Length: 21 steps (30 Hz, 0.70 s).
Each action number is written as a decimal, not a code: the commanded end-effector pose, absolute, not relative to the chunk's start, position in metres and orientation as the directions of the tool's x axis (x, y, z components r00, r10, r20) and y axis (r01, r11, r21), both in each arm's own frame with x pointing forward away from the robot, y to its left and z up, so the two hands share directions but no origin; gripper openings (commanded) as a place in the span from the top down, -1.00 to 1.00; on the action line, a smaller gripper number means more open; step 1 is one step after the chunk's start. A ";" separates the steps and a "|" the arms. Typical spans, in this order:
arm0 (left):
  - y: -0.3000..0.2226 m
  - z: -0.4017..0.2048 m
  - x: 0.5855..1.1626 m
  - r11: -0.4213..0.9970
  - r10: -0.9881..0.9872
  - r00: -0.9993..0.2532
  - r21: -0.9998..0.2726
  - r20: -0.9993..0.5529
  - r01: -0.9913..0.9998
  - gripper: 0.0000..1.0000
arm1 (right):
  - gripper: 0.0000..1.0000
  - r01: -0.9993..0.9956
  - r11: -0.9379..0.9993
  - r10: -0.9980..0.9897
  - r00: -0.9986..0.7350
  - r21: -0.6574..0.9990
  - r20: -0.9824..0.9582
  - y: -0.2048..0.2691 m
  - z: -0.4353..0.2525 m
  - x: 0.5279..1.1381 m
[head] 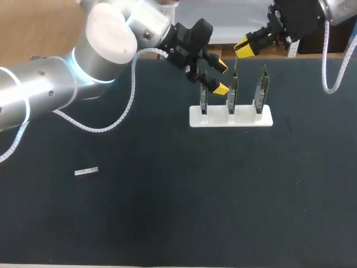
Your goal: Pick up the optical module with the left hand, and insert it into the network port with the right hand.
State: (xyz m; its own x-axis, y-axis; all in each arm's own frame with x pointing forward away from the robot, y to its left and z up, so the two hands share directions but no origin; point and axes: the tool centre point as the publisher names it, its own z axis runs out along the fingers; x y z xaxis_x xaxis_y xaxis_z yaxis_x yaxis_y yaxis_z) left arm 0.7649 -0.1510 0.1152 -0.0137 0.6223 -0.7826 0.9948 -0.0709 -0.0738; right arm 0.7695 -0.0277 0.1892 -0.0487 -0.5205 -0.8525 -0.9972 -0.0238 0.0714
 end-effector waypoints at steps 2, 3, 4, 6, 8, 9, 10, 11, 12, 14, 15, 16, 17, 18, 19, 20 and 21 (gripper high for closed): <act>-0.152 0.116 0.767 -0.073 0.626 -0.014 -0.076 -0.780 0.994 -1.00 | 1.00 -0.997 -0.029 -0.524 -0.050 0.076 -0.850 -0.026 0.187 0.770; -0.152 0.116 0.767 -0.073 0.626 -0.014 -0.076 -0.780 0.994 -1.00 | 1.00 -0.997 -0.029 -0.525 -0.050 0.076 -0.850 -0.026 0.186 0.770; -0.152 0.116 0.767 -0.073 0.626 -0.014 -0.076 -0.780 0.994 -1.00 | 1.00 -0.997 -0.030 -0.525 -0.050 0.077 -0.849 -0.026 0.186 0.770; -0.152 0.116 0.767 -0.073 0.626 -0.014 -0.076 -0.780 0.994 -1.00 | 1.00 -0.996 -0.030 -0.526 -0.053 0.081 -0.849 -0.026 0.184 0.770; -0.152 0.116 0.767 -0.073 0.626 -0.014 -0.076 -0.780 0.994 -1.00 | 1.00 -0.996 -0.029 -0.529 -0.055 0.083 -0.847 -0.026 0.183 0.770; -0.152 0.116 0.767 -0.073 0.626 -0.014 -0.076 -0.780 0.994 -1.00 | 1.00 -0.996 -0.030 -0.530 -0.054 0.083 -0.846 -0.026 0.183 0.770; -0.152 0.116 0.767 -0.073 0.626 -0.014 -0.076 -0.780 0.994 -1.00 | 1.00 -0.996 -0.030 -0.532 -0.054 0.083 -0.845 -0.026 0.183 0.770; -0.152 0.116 0.767 -0.073 0.626 -0.014 -0.076 -0.780 0.994 -1.00 | 1.00 -0.996 -0.031 -0.534 -0.053 0.082 -0.844 -0.026 0.183 0.770; -0.152 0.116 0.767 -0.073 0.626 -0.014 -0.076 -0.780 0.994 -1.00 | 1.00 -0.996 -0.033 -0.537 -0.051 0.082 -0.842 -0.026 0.182 0.770; -0.152 0.116 0.767 -0.073 0.626 -0.014 -0.076 -0.780 0.994 -1.00 | 1.00 -0.996 -0.033 -0.539 -0.052 0.082 -0.841 -0.027 0.181 0.771; -0.152 0.116 0.767 -0.073 0.626 -0.014 -0.076 -0.780 0.994 -1.00 | 1.00 -0.996 -0.033 -0.541 -0.052 0.083 -0.839 -0.027 0.180 0.771; -0.152 0.116 0.767 -0.073 0.626 -0.014 -0.076 -0.780 0.994 -1.00 | 1.00 -0.996 -0.033 -0.541 -0.055 0.086 -0.839 -0.027 0.180 0.771; -0.152 0.116 0.767 -0.073 0.626 -0.014 -0.076 -0.780 0.994 -1.00 | 1.00 -0.996 -0.033 -0.541 -0.056 0.088 -0.839 -0.027 0.179 0.771; -0.152 0.116 0.767 -0.073 0.626 -0.014 -0.076 -0.780 0.994 -1.00 | 1.00 -0.995 -0.032 -0.543 -0.059 0.091 -0.838 -0.028 0.178 0.771; -0.152 0.116 0.767 -0.073 0.626 -0.014 -0.076 -0.780 0.994 -1.00 | 1.00 -0.995 -0.032 -0.545 -0.061 0.093 -0.836 -0.028 0.177 0.771; -0.152 0.116 0.767 -0.073 0.626 -0.014 -0.076 -0.780 0.994 -1.00 | 1.00 -0.995 -0.032 -0.545 -0.061 0.094 -0.836 -0.028 0.176 0.771; -0.152 0.116 0.767 -0.073 0.626 -0.014 -0.076 -0.780 0.994 -1.00 | 1.00 -0.995 -0.032 -0.547 -0.062 0.095 -0.835 -0.028 0.176 0.772</act>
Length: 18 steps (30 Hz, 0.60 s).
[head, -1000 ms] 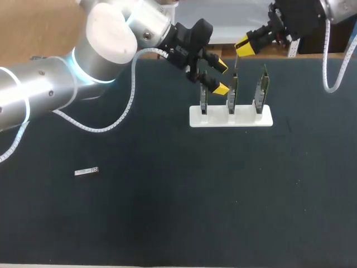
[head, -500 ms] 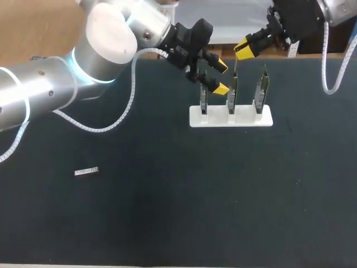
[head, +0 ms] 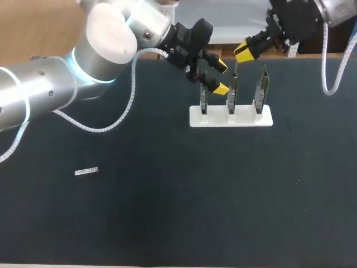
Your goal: Pick up the optical module with the left hand, and insert it into the network port with the right hand.
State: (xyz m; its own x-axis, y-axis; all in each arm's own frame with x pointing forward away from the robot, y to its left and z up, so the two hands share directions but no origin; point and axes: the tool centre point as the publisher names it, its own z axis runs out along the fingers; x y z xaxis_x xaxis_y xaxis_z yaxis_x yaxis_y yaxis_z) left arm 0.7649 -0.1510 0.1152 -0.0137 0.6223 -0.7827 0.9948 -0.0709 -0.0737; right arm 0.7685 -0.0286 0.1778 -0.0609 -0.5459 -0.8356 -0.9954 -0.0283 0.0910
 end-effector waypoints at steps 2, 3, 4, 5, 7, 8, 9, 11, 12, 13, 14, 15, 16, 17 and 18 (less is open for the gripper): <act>-0.152 0.116 0.767 -0.073 0.626 -0.014 -0.076 -0.780 0.994 -1.00 | 1.00 -0.995 -0.032 -0.549 -0.063 0.096 -0.834 -0.028 0.175 0.772; -0.152 0.116 0.767 -0.073 0.626 -0.014 -0.076 -0.780 0.994 -1.00 | 1.00 -0.995 -0.032 -0.550 -0.062 0.096 -0.833 -0.028 0.174 0.771; -0.152 0.116 0.767 -0.073 0.626 -0.014 -0.076 -0.780 0.994 -1.00 | 1.00 -0.995 -0.032 -0.551 -0.063 0.096 -0.832 -0.028 0.174 0.771; -0.152 0.116 0.767 -0.073 0.626 -0.014 -0.076 -0.780 0.994 -1.00 | 1.00 -0.995 -0.031 -0.551 -0.063 0.096 -0.832 -0.028 0.173 0.771; -0.152 0.116 0.767 -0.073 0.626 -0.014 -0.076 -0.780 0.994 -1.00 | 1.00 -0.995 -0.031 -0.551 -0.065 0.098 -0.832 -0.028 0.172 0.771; -0.152 0.116 0.767 -0.073 0.626 -0.014 -0.076 -0.780 0.994 -1.00 | 1.00 -0.995 -0.031 -0.551 -0.065 0.099 -0.832 -0.027 0.171 0.771; -0.152 0.116 0.767 -0.073 0.626 -0.014 -0.076 -0.780 0.994 -1.00 | 1.00 -0.995 -0.032 -0.551 -0.065 0.098 -0.832 -0.027 0.171 0.771; -0.152 0.116 0.767 -0.073 0.626 -0.014 -0.076 -0.780 0.994 -1.00 | 1.00 -0.995 -0.032 -0.554 -0.062 0.096 -0.830 -0.026 0.170 0.770; -0.152 0.116 0.767 -0.073 0.626 -0.014 -0.076 -0.780 0.994 -1.00 | 1.00 -0.995 -0.032 -0.555 -0.062 0.096 -0.829 -0.026 0.169 0.770; -0.152 0.116 0.767 -0.073 0.626 -0.014 -0.076 -0.780 0.994 -1.00 | 1.00 -0.995 -0.031 -0.557 -0.062 0.096 -0.828 -0.026 0.169 0.770; -0.152 0.116 0.767 -0.073 0.626 -0.014 -0.076 -0.780 0.994 -1.00 | 1.00 -0.995 -0.030 -0.558 -0.062 0.095 -0.827 -0.026 0.168 0.770; -0.152 0.116 0.767 -0.073 0.626 -0.014 -0.076 -0.780 0.994 -1.00 | 1.00 -0.995 -0.029 -0.558 -0.061 0.094 -0.827 -0.026 0.168 0.770; -0.152 0.116 0.767 -0.073 0.626 -0.014 -0.076 -0.780 0.994 -1.00 | 1.00 -0.995 -0.028 -0.558 -0.062 0.093 -0.828 -0.026 0.168 0.770; -0.152 0.116 0.767 -0.073 0.626 -0.014 -0.076 -0.780 0.994 -1.00 | 1.00 -0.995 -0.026 -0.561 -0.063 0.094 -0.826 -0.026 0.167 0.770; -0.152 0.116 0.767 -0.073 0.626 -0.014 -0.076 -0.780 0.994 -1.00 | 1.00 -0.995 -0.025 -0.561 -0.063 0.093 -0.825 -0.026 0.167 0.770</act>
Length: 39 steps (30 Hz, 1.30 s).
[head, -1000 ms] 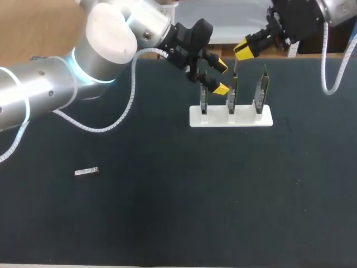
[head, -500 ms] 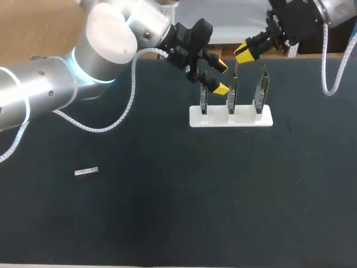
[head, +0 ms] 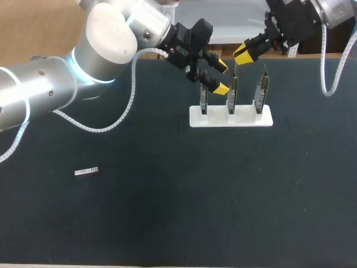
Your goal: Pick up the optical module with the left hand, and insert it into the network port with the right hand.
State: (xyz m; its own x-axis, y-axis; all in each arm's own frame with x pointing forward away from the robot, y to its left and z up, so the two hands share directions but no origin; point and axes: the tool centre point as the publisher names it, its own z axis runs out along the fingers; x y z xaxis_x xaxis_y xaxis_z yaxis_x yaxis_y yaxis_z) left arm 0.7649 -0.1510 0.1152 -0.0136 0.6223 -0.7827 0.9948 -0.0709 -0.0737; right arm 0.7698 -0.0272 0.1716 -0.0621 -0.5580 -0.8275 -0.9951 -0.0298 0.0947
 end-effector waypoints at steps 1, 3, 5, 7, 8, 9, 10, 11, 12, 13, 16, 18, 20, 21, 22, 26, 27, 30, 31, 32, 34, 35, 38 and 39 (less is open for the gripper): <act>-0.152 0.116 0.767 -0.073 0.626 -0.014 -0.076 -0.780 0.994 -1.00 | 1.00 -0.995 -0.025 -0.562 -0.062 0.092 -0.825 -0.026 0.167 0.770; -0.152 0.116 0.767 -0.073 0.626 -0.014 -0.076 -0.780 0.994 -1.00 | 1.00 -0.996 -0.024 -0.565 -0.059 0.087 -0.823 -0.026 0.167 0.769; -0.152 0.116 0.767 -0.073 0.626 -0.014 -0.076 -0.780 0.994 -1.00 | 1.00 -0.997 -0.022 -0.562 -0.053 0.079 -0.825 -0.026 0.168 0.768; -0.152 0.116 0.767 -0.073 0.626 -0.014 -0.076 -0.780 0.994 -1.00 | 1.00 -0.997 -0.019 -0.562 -0.046 0.069 -0.826 -0.026 0.170 0.768; -0.152 0.116 0.767 -0.073 0.626 -0.014 -0.076 -0.780 0.994 -1.00 | 1.00 -0.998 -0.019 -0.560 -0.043 0.065 -0.827 -0.027 0.172 0.767; -0.152 0.116 0.767 -0.073 0.626 -0.014 -0.076 -0.780 0.994 -1.00 | 1.00 -0.998 -0.018 -0.559 -0.040 0.060 -0.828 -0.027 0.173 0.767; -0.152 0.116 0.767 -0.073 0.626 -0.014 -0.076 -0.780 0.994 -1.00 | 1.00 -0.998 -0.018 -0.560 -0.033 0.053 -0.828 -0.027 0.174 0.767; -0.152 0.116 0.767 -0.073 0.626 -0.014 -0.076 -0.780 0.994 -1.00 | 1.00 -0.999 -0.019 -0.561 -0.030 0.049 -0.827 -0.027 0.174 0.767; -0.152 0.116 0.767 -0.073 0.626 -0.014 -0.076 -0.780 0.994 -1.00 | 1.00 -0.999 -0.020 -0.560 -0.027 0.046 -0.828 -0.026 0.175 0.767; -0.152 0.116 0.767 -0.073 0.626 -0.014 -0.076 -0.780 0.994 -1.00 | 1.00 -0.999 -0.022 -0.560 -0.023 0.043 -0.828 -0.026 0.176 0.767; -0.152 0.116 0.767 -0.073 0.626 -0.014 -0.076 -0.780 0.994 -1.00 | 1.00 -0.999 -0.024 -0.561 -0.016 0.036 -0.827 -0.025 0.177 0.767; -0.152 0.116 0.767 -0.073 0.626 -0.014 -0.076 -0.780 0.994 -1.00 | 1.00 -0.999 -0.025 -0.561 -0.012 0.031 -0.828 -0.025 0.178 0.768; -0.152 0.116 0.767 -0.073 0.626 -0.014 -0.076 -0.780 0.994 -1.00 | 1.00 -0.999 -0.026 -0.560 -0.009 0.029 -0.828 -0.025 0.179 0.768; -0.152 0.116 0.767 -0.073 0.626 -0.014 -0.076 -0.780 0.994 -1.00 | 1.00 -0.999 -0.027 -0.563 -0.005 0.025 -0.826 -0.025 0.179 0.768; -0.152 0.116 0.767 -0.073 0.626 -0.014 -0.076 -0.780 0.994 -1.00 | 1.00 -0.999 -0.029 -0.566 -0.001 0.022 -0.824 -0.025 0.178 0.768; -0.152 0.116 0.767 -0.073 0.626 -0.014 -0.076 -0.780 0.994 -1.00 | 1.00 -0.999 -0.038 -0.572 0.013 0.011 -0.820 -0.024 0.177 0.768; -0.152 0.116 0.767 -0.073 0.626 -0.014 -0.076 -0.780 0.994 -1.00 | 1.00 -0.999 -0.039 -0.574 0.016 0.008 -0.819 -0.024 0.176 0.768; -0.152 0.116 0.767 -0.073 0.626 -0.014 -0.076 -0.780 0.994 -1.00 | 1.00 -0.999 -0.041 -0.576 0.020 0.005 -0.817 -0.024 0.175 0.768; -0.152 0.116 0.767 -0.073 0.626 -0.014 -0.076 -0.780 0.994 -1.00 | 1.00 -0.999 -0.041 -0.577 0.020 0.004 -0.816 -0.024 0.175 0.769; -0.152 0.116 0.767 -0.073 0.626 -0.014 -0.076 -0.780 0.994 -1.00 | 1.00 -0.999 -0.041 -0.577 0.020 0.004 -0.816 -0.024 0.174 0.769; -0.152 0.116 0.767 -0.073 0.626 -0.014 -0.076 -0.780 0.994 -1.00 | 1.00 -0.999 -0.041 -0.577 0.020 0.005 -0.816 -0.024 0.174 0.769; -0.152 0.116 0.767 -0.073 0.626 -0.014 -0.076 -0.780 0.994 -1.00 | 1.00 -0.999 -0.041 -0.578 0.019 0.006 -0.816 -0.024 0.173 0.769; -0.152 0.116 0.767 -0.073 0.626 -0.014 -0.076 -0.780 0.994 -1.00 | 1.00 -0.999 -0.041 -0.579 0.017 0.009 -0.815 -0.024 0.172 0.770; -0.152 0.116 0.767 -0.073 0.626 -0.014 -0.076 -0.780 0.994 -1.00 | 1.00 -0.999 -0.040 -0.580 0.016 0.009 -0.815 -0.024 0.171 0.770</act>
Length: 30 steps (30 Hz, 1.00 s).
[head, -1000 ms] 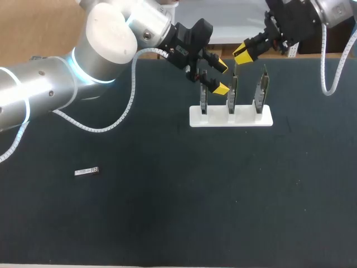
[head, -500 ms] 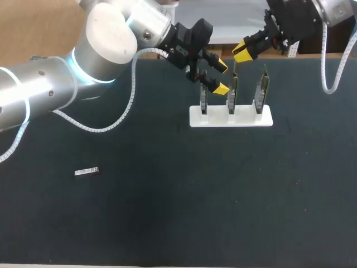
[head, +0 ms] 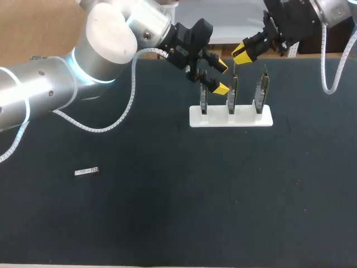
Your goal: Pick up the optical module with the left hand, and insert it into the network port with the right hand.
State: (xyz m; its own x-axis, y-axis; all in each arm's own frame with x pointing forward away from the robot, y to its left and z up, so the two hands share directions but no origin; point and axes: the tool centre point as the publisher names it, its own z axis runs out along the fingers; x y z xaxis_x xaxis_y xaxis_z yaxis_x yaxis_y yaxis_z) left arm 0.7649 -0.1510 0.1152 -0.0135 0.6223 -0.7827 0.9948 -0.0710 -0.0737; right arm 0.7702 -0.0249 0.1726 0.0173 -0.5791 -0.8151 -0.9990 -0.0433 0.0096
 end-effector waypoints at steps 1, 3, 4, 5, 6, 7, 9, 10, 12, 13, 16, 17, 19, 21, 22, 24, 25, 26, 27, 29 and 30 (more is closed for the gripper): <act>-0.152 0.116 0.767 -0.073 0.626 -0.014 -0.076 -0.780 0.994 -1.00 | 1.00 -0.999 -0.039 -0.579 0.015 0.010 -0.815 -0.024 0.171 0.770; -0.152 0.116 0.767 -0.073 0.626 -0.014 -0.076 -0.780 0.994 -1.00 | 1.00 -0.999 -0.040 -0.580 0.014 0.011 -0.815 -0.024 0.170 0.770; -0.152 0.116 0.767 -0.073 0.626 -0.014 -0.076 -0.780 0.994 -1.00 | 1.00 -0.999 -0.040 -0.580 0.013 0.012 -0.815 -0.024 0.170 0.770; -0.152 0.116 0.767 -0.073 0.626 -0.014 -0.076 -0.780 0.994 -1.00 | 1.00 -0.999 -0.040 -0.580 0.012 0.013 -0.815 -0.024 0.170 0.770; -0.152 0.116 0.767 -0.073 0.626 -0.014 -0.076 -0.780 0.994 -1.00 | 1.00 -0.999 -0.040 -0.581 0.012 0.014 -0.814 -0.024 0.170 0.770; -0.152 0.116 0.767 -0.073 0.626 -0.014 -0.076 -0.780 0.994 -1.00 | 1.00 -0.999 -0.039 -0.581 0.011 0.014 -0.814 -0.024 0.169 0.771; -0.152 0.116 0.767 -0.073 0.626 -0.014 -0.076 -0.780 0.994 -1.00 | 1.00 -0.999 -0.039 -0.582 0.011 0.014 -0.813 -0.024 0.169 0.770; -0.152 0.116 0.767 -0.073 0.626 -0.014 -0.076 -0.780 0.994 -1.00 | 1.00 -0.999 -0.039 -0.583 0.011 0.015 -0.813 -0.024 0.169 0.770; -0.152 0.116 0.767 -0.073 0.626 -0.014 -0.076 -0.780 0.994 -1.00 | 1.00 -0.999 -0.039 -0.584 0.011 0.015 -0.812 -0.024 0.169 0.770; -0.152 0.116 0.767 -0.073 0.626 -0.014 -0.076 -0.780 0.994 -1.00 | 1.00 -0.999 -0.038 -0.584 0.010 0.015 -0.812 -0.024 0.168 0.770; -0.152 0.116 0.767 -0.073 0.626 -0.014 -0.076 -0.780 0.994 -1.00 | 1.00 -0.999 -0.034 -0.582 0.011 0.011 -0.813 -0.024 0.169 0.770; -0.152 0.116 0.767 -0.073 0.626 -0.014 -0.076 -0.780 0.994 -1.00 | 1.00 -0.999 -0.032 -0.581 0.011 0.009 -0.814 -0.024 0.170 0.770; -0.152 0.116 0.767 -0.073 0.626 -0.014 -0.076 -0.780 0.994 -1.00 | 1.00 -1.000 -0.029 -0.581 0.010 0.008 -0.814 -0.024 0.170 0.770; -0.152 0.116 0.767 -0.073 0.626 -0.014 -0.076 -0.780 0.994 -1.00 | 1.00 -1.000 -0.025 -0.583 0.006 0.011 -0.813 -0.025 0.169 0.771; -0.152 0.116 0.767 -0.073 0.626 -0.014 -0.076 -0.780 0.994 -1.00 | 1.00 -1.000 -0.023 -0.585 0.001 0.016 -0.811 -0.025 0.167 0.771; -0.152 0.116 0.767 -0.073 0.626 -0.014 -0.076 -0.780 0.994 -1.00 | 1.00 -1.000 -0.022 -0.587 -0.005 0.023 -0.810 -0.025 0.165 0.771; -0.152 0.116 0.767 -0.073 0.626 -0.014 -0.076 -0.780 0.994 -1.00 | 1.00 -0.999 -0.022 -0.587 -0.007 0.025 -0.810 -0.025 0.164 0.771; -0.152 0.116 0.767 -0.073 0.626 -0.014 -0.076 -0.780 0.994 -1.00 | 1.00 -0.999 -0.021 -0.587 -0.009 0.027 -0.809 -0.025 0.163 0.771; -0.152 0.116 0.767 -0.073 0.626 -0.014 -0.076 -0.780 0.994 -1.00 | 1.00 -0.999 -0.021 -0.588 -0.010 0.028 -0.809 -0.025 0.163 0.771; -0.152 0.116 0.767 -0.073 0.626 -0.014 -0.076 -0.780 0.994 -1.00 | 1.00 -0.999 -0.019 -0.588 -0.013 0.030 -0.808 -0.025 0.162 0.772; -0.152 0.116 0.767 -0.073 0.626 -0.014 -0.076 -0.780 0.994 -1.00 | 1.00 -0.999 -0.018 -0.589 -0.014 0.031 -0.808 -0.025 0.162 0.772</act>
State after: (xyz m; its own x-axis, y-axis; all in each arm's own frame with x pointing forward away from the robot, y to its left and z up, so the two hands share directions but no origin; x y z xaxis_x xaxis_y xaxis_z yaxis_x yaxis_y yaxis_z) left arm 0.7649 -0.1510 0.1152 -0.0135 0.6223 -0.7827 0.9948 -0.0710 -0.0736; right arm 0.7710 -0.0255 0.1626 -0.0131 -0.5885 -0.8084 -0.9994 -0.0193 0.0302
